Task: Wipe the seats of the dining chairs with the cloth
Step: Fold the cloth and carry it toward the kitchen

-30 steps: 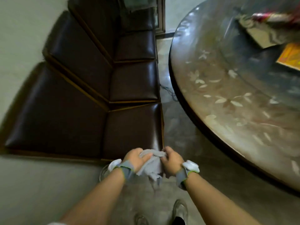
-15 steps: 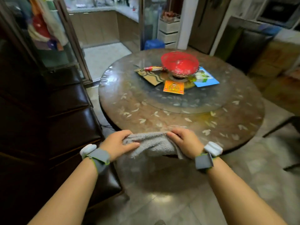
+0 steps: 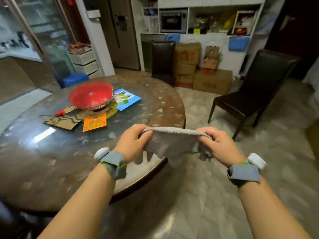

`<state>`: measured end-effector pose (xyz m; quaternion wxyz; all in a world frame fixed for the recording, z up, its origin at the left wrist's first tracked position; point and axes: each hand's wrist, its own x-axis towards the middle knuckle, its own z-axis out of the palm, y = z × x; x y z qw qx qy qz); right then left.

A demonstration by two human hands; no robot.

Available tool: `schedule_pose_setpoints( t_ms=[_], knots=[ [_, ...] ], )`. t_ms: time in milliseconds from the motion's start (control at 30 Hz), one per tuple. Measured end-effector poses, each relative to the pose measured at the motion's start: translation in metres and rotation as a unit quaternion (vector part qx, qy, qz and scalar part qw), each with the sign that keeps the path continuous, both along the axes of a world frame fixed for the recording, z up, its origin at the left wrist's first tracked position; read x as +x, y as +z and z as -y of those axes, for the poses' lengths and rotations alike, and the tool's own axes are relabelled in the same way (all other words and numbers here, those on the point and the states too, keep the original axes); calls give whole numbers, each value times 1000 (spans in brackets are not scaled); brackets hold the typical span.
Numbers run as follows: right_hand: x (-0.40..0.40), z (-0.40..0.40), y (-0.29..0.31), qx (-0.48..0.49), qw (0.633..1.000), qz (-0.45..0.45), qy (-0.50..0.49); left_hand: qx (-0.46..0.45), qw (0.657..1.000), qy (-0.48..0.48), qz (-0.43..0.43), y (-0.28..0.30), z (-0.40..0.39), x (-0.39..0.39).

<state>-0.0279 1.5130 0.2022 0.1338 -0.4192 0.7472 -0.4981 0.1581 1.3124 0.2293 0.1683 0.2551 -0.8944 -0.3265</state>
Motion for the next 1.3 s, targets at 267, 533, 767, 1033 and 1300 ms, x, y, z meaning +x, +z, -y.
schedule_pose_setpoints(
  t_ms=[267, 533, 767, 1033, 1300],
  knots=[
    [-192, -71, -1, -30, 986, 111, -123, 81, 990, 33, -108, -9, -65, -222],
    [-320, -88, 3, -91, 963, 209, -141, 7, 999, 11, -41, -32, -46, -362],
    [-442, -19, -14, -111, 937, 242, -227, 4, 999, 23, -22, -62, 31, -480],
    [-600, 99, 1, -147, 898, 320, -266, 177, 979, 97, -42, -65, 116, -666],
    [-746, 206, 6, -109, 878, 464, -48, 477, 871, 16, -117, -55, 112, -870]
  ],
)
